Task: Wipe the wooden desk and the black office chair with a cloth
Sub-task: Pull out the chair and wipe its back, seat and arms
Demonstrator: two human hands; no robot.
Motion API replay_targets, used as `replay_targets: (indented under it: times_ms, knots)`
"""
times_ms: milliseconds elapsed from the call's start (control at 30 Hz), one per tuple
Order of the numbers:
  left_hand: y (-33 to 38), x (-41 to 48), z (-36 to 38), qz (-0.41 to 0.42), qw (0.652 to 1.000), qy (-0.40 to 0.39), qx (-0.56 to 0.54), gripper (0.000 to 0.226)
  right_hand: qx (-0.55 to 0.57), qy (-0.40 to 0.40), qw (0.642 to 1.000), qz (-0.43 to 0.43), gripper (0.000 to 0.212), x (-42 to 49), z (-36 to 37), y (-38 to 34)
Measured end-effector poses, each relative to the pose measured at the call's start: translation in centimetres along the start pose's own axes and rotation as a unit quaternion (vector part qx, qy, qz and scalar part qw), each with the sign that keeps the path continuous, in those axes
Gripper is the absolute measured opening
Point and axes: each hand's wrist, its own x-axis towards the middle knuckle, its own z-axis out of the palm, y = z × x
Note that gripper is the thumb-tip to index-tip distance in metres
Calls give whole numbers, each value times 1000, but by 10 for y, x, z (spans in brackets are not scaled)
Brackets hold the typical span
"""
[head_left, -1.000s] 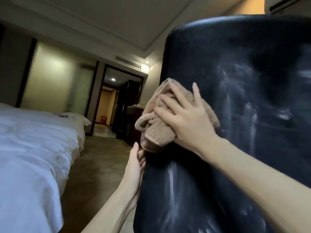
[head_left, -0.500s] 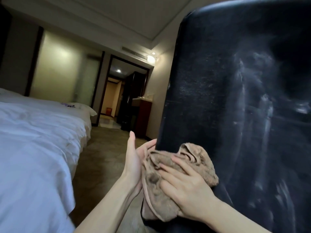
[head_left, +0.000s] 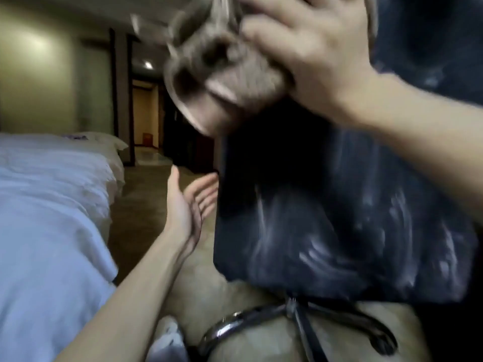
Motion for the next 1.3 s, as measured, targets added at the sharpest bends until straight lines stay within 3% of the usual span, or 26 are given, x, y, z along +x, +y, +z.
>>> replay_targets:
  times_ms: [100, 200, 333, 467, 600, 700, 767, 900, 1000, 1167, 1300]
  knots:
    - [-4, -2, -1, 15, 1000, -11, 17, 81, 10, -194, 981, 15, 40, -19, 20, -17]
    - [-9, 9, -2, 22, 1000, -10, 16, 73, 8, -272, 962, -21, 41, -39, 38, -46]
    - [-16, 7, 4, 7, 1000, -26, -15, 71, 110, -118, 986, 44, 23, -99, 35, -116]
    - [-21, -1, 0, -30, 995, -89, -31, 85, 227, -174, 957, 40, 15, -158, 14, -182]
    - [-23, 4, -13, -45, 998, -42, 9, 89, 280, -207, 935, -72, 19, -191, 2, -208]
    - [-26, 10, -18, -15, 997, -41, 61, 86, 276, -221, 920, -167, 28, -195, -1, -207]
    - [-29, 12, -21, -20, 996, -39, 79, 85, 258, -202, 928, -176, 29, -180, -2, -197]
    - [-34, 14, -26, -39, 994, -59, 82, 84, 186, -80, 973, -108, 25, -114, 7, -131]
    - [-34, 16, -24, -42, 996, -45, 65, 76, 94, -36, 993, -53, 26, -62, 17, -70]
    - [-36, 20, -25, -51, 997, -25, 57, 83, 18, -66, 997, 21, 24, -22, 32, -37]
    - [-38, 23, -28, -54, 998, -17, 39, 84, 120, -145, 982, 3, 27, -57, 44, -90]
